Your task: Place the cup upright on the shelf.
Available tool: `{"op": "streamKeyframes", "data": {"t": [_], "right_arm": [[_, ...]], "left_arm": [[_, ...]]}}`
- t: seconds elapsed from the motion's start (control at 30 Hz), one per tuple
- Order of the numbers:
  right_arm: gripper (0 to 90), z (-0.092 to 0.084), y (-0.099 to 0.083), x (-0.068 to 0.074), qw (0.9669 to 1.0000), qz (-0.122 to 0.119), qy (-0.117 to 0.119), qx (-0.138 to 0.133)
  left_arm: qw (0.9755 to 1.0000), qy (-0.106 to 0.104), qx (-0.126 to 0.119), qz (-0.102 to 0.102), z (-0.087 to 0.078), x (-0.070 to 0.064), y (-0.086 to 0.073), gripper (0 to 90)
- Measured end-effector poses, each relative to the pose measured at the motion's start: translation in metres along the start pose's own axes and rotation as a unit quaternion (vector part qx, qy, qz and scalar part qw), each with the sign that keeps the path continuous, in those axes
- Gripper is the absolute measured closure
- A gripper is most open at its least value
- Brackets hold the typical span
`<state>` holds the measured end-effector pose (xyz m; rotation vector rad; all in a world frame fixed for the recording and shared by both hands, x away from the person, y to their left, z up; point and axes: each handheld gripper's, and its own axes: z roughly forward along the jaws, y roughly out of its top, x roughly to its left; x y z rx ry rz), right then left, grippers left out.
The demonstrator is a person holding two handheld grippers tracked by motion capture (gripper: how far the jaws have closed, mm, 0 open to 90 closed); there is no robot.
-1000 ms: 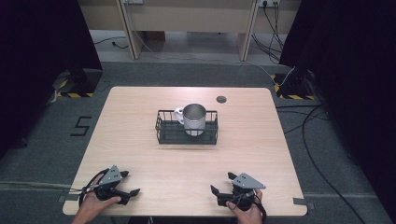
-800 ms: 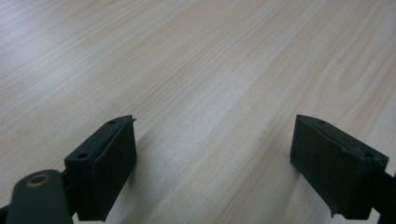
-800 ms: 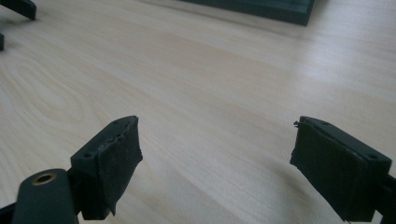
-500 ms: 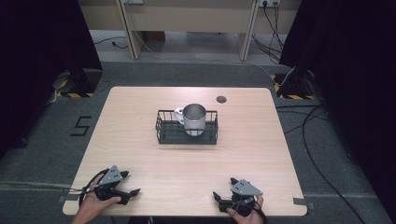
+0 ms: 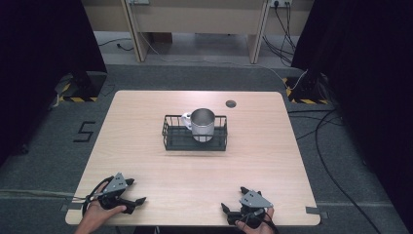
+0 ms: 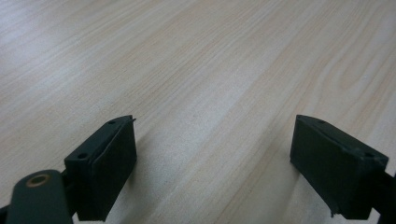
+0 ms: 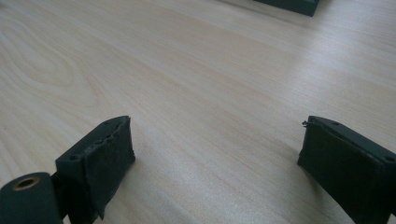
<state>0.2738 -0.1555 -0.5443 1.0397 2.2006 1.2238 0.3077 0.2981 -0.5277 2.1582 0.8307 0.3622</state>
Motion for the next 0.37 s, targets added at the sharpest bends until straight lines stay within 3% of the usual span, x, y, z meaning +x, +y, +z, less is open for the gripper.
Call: {"op": "streamKeyframes", "data": {"t": [0.37], "right_arm": [[9.8, -0.0014, -0.0015, -0.0015, 1.0, -0.007, 0.006, -0.003]], "left_arm": [[1.0, -0.001, 0.001, 0.001, -0.0004, -0.0003, -0.0002, 13.8]]}}
